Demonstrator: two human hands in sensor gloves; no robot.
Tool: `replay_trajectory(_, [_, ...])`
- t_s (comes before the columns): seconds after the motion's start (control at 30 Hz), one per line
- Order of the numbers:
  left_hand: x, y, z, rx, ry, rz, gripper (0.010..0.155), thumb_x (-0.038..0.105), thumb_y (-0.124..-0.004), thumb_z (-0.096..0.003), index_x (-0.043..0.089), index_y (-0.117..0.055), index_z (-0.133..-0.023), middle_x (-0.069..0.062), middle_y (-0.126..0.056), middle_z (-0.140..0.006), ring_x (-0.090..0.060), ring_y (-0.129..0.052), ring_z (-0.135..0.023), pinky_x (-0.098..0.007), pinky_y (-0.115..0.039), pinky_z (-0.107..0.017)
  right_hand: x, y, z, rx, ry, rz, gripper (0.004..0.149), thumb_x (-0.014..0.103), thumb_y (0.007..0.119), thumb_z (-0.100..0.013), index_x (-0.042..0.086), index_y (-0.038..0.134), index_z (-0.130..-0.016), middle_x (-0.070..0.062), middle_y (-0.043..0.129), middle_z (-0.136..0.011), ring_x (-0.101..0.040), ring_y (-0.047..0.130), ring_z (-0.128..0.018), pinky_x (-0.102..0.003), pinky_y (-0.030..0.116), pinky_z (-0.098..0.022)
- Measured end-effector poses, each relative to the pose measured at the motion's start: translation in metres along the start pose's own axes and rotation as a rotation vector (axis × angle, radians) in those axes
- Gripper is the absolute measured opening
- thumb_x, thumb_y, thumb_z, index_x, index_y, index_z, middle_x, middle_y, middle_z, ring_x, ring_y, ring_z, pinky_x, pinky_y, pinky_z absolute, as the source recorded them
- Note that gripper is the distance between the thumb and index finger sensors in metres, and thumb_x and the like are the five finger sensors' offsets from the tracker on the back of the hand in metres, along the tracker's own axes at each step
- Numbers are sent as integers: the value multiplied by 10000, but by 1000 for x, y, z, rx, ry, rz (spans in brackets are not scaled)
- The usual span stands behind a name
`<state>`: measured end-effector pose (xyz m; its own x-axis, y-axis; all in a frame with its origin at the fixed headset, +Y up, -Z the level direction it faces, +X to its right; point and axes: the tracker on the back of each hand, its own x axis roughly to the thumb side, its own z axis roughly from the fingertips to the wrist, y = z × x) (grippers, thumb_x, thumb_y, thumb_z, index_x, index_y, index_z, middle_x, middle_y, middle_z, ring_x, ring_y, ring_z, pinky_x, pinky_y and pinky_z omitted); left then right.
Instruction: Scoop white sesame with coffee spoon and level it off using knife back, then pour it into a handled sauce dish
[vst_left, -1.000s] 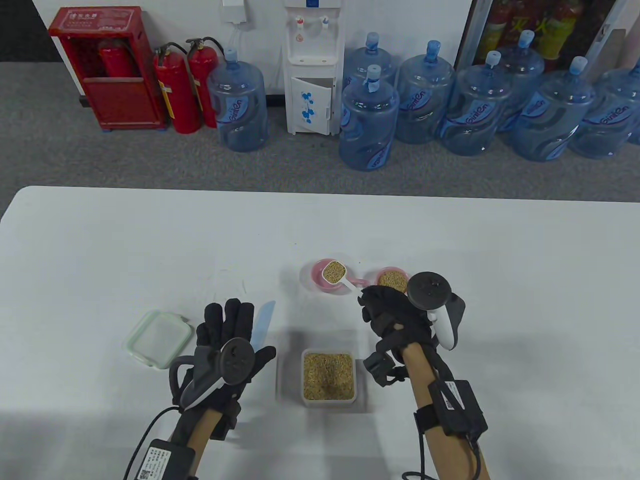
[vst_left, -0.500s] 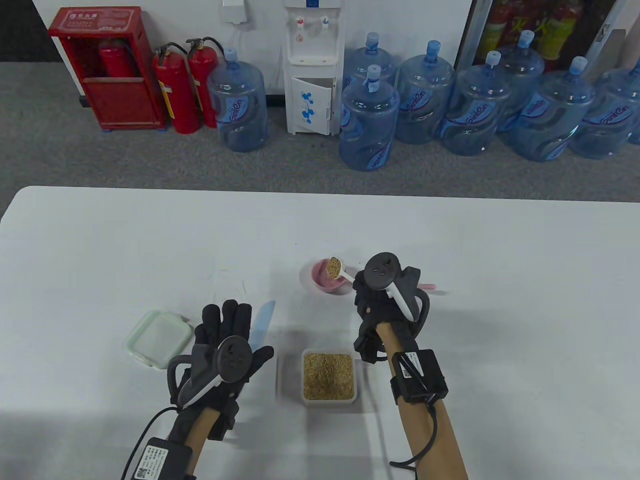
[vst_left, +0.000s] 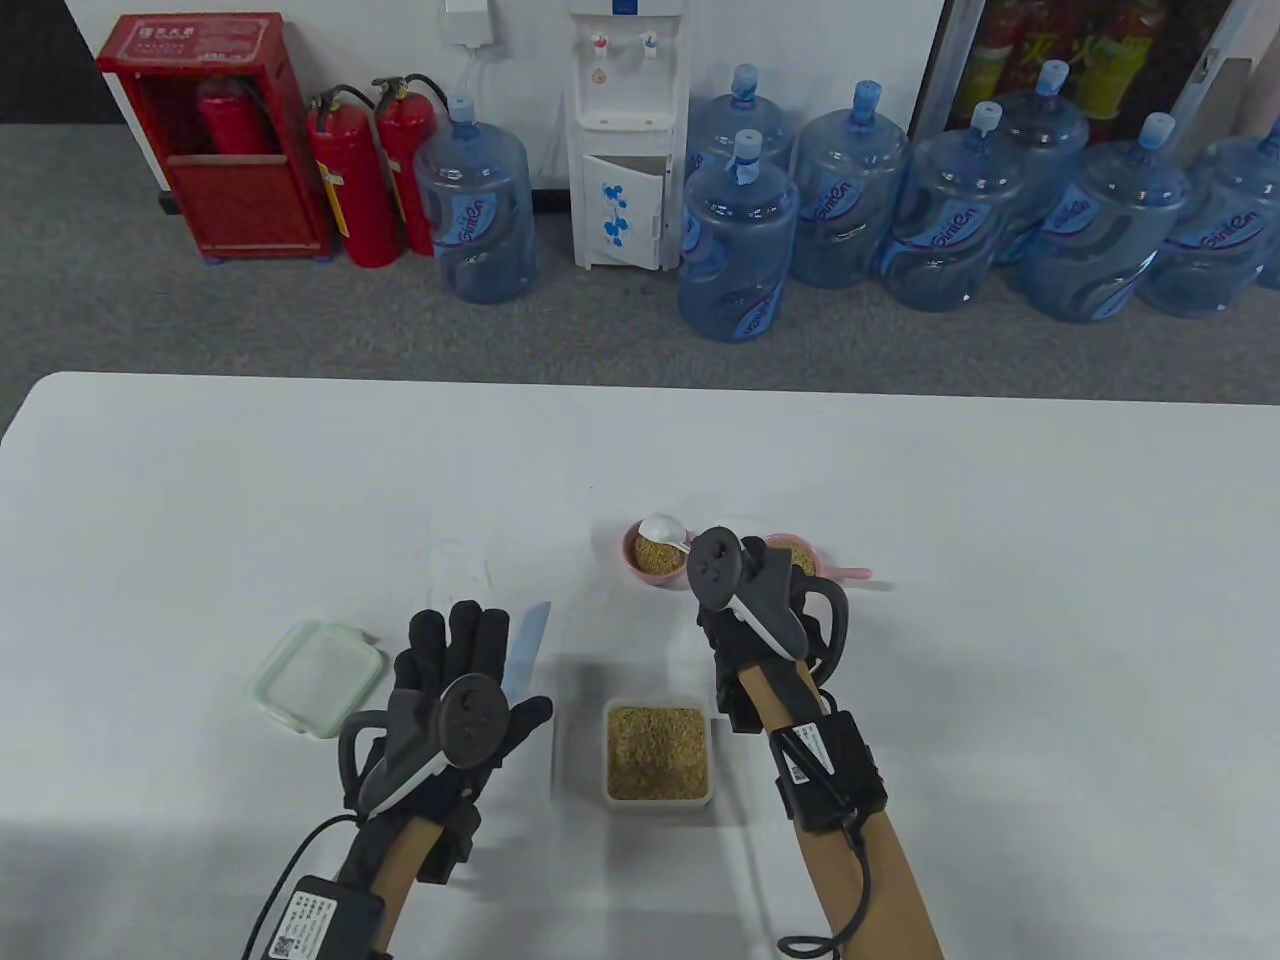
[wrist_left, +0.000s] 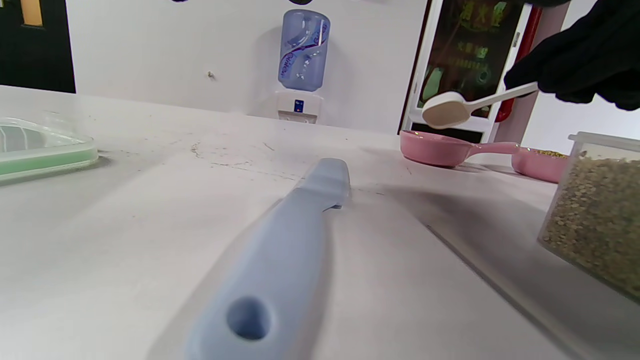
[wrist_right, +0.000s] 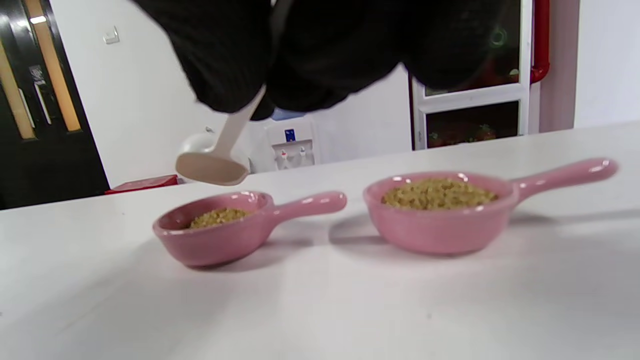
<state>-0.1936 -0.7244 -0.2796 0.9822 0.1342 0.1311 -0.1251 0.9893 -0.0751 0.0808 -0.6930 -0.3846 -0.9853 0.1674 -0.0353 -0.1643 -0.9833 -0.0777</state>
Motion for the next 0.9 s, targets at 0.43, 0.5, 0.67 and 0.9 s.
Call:
replay_trajectory(0.43, [20, -7, 4, -83, -122, 63, 951, 713, -609, -448, 276, -228, -1202, -86, -202, -1277, -518, -202, -1144, -632, -376, -830, -44, -55, 90, 29, -185, -280, 420, 324, 795, -582, 279, 813, -1000, -136, 880, -803, -148, 882, -487, -507, 765, -579])
replay_trajectory(0.5, [27, -11, 5, -113, -174, 82, 962, 711, -631, -439, 282, -229, -1201, -78, -209, -1279, -513, -206, -1147, -631, -373, -832, -52, -54, 107, 56, -229, -290, 419, 323, 799, -580, 278, 818, -997, -139, 879, -806, -149, 884, -490, -508, 765, -580])
replay_trajectory(0.67, [39, -22, 4, -209, -273, 92, 987, 704, -669, -420, 283, -230, -1197, -55, -229, -1285, -510, -212, -1156, -634, -363, -838, -56, -44, 129, 135, -320, -276, 413, 317, 812, -573, 274, 837, -983, -139, 885, -802, -155, 887, -489, -511, 765, -582])
replay_trajectory(0.9, [53, -36, 3, -270, -317, 116, 1022, 711, -675, -408, 254, -214, -1197, -60, -248, -1286, -512, -241, -1167, -641, -372, -838, -45, -23, 143, 146, -422, -97, 414, 318, 820, -564, 282, 840, -975, -128, 882, -811, -158, 888, -502, -515, 758, -597])
